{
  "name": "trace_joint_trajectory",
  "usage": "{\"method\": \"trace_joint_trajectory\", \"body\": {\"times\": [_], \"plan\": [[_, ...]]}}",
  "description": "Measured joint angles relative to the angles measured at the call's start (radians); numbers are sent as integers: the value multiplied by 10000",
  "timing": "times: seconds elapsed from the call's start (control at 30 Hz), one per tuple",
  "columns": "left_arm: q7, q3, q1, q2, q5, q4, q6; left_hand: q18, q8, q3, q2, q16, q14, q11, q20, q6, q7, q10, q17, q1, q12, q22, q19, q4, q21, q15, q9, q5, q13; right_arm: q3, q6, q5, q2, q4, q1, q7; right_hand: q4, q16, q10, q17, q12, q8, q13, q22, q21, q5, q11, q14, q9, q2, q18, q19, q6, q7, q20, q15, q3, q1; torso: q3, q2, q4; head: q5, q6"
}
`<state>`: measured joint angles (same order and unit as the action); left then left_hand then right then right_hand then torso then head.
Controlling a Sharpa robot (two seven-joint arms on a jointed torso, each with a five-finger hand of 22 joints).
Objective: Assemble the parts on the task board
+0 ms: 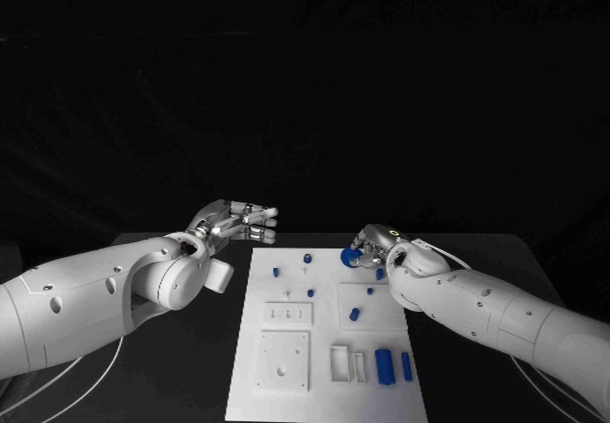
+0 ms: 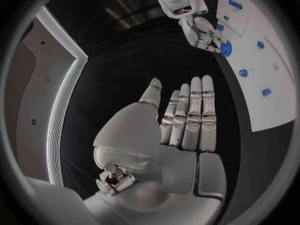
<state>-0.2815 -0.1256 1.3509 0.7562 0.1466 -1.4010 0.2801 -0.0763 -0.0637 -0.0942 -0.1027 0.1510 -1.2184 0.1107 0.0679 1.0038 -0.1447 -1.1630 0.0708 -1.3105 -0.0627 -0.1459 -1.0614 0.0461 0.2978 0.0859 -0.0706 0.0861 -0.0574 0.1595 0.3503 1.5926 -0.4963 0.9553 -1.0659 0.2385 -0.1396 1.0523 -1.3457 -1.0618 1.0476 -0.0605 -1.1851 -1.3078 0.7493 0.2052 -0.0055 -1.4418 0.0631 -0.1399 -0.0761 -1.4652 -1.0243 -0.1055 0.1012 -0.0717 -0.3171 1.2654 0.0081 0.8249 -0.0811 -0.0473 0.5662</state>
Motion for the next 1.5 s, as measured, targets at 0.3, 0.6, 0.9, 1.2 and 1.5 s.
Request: {"method": "trace_joint_trajectory", "body": {"times": [0.3, 0.6, 0.9, 1.2, 1.5], "plan": [[49, 0, 0, 12, 5, 9, -45, 0, 0, 0, 0, 0, 0, 0, 0, 0, 0, 0, 0, 0, 0, 13, 0, 0, 0, 0, 0, 0, 0, -10, 192, -11, 36, -43, 17, 86, -81, 0, 0, 1, 0, 8, 1, 1, 37, 0, 0, 0, -15, -35, -1, -33, 0, 0, -33, 0, -256, -34, 1, 4, 4, 11, 33], [71, 0, 0, 14, 7, 8, -82, 0, 0, 0, 0, 0, 0, 0, 0, 0, 0, 0, 0, 0, 0, 12, 0, 0, 0, 0, 0, 0, 0, -22, 419, -16, 18, -16, 51, 147, -81, 0, 0, -1, 0, 8, 2, 1, 138, 58, 0, 0, -11, -79, -2, -33, 1, 0, -33, 0, -256, -79, 5, 2, 8, 48, 64], [76, 0, 0, 30, 7, 5, -97, 0, 0, 0, 0, 0, 0, 0, 0, 0, 0, 0, 0, 0, 0, 12, 0, 0, 0, 0, 0, 0, 0, -22, 734, -27, -42, 86, 72, 196, -104, 0, -36, -14, -9, 8, 10, 2, 235, 215, 37, 0, -11, -88, -1, -33, 26, -19, -33, 0, -82, -87, 1, 0, 8, 47, 72], [77, 0, 0, 29, 10, 5, -104, 0, 0, 0, 0, 0, 0, 0, 0, 0, 0, 0, 0, 0, 0, 11, 0, 0, 0, 0, 0, 0, 0, -21, 996, -38, -52, 138, 87, 214, -38, 0, -36, -13, -43, 8, 47, 2, 289, 215, 37, 0, -11, -88, -2, -33, 166, -89, -32, 0, 38, -87, 1, 0, -1, 76, 89], [75, 0, 0, 23, 11, 9, -104, 0, 0, 0, 0, 0, 0, 0, 0, 0, 0, 0, 0, 0, 0, 11, 0, 0, 0, 0, 0, 0, 0, -20, 932, -50, 61, -106, 95, 233, 99, -54, 2, 52, -299, 7, 215, 3, 288, 214, 74, 0, -44, -85, -2, -32, 1311, -152, -32, 1, 562, -1, 1, 12, -4, 90, 98]]}}
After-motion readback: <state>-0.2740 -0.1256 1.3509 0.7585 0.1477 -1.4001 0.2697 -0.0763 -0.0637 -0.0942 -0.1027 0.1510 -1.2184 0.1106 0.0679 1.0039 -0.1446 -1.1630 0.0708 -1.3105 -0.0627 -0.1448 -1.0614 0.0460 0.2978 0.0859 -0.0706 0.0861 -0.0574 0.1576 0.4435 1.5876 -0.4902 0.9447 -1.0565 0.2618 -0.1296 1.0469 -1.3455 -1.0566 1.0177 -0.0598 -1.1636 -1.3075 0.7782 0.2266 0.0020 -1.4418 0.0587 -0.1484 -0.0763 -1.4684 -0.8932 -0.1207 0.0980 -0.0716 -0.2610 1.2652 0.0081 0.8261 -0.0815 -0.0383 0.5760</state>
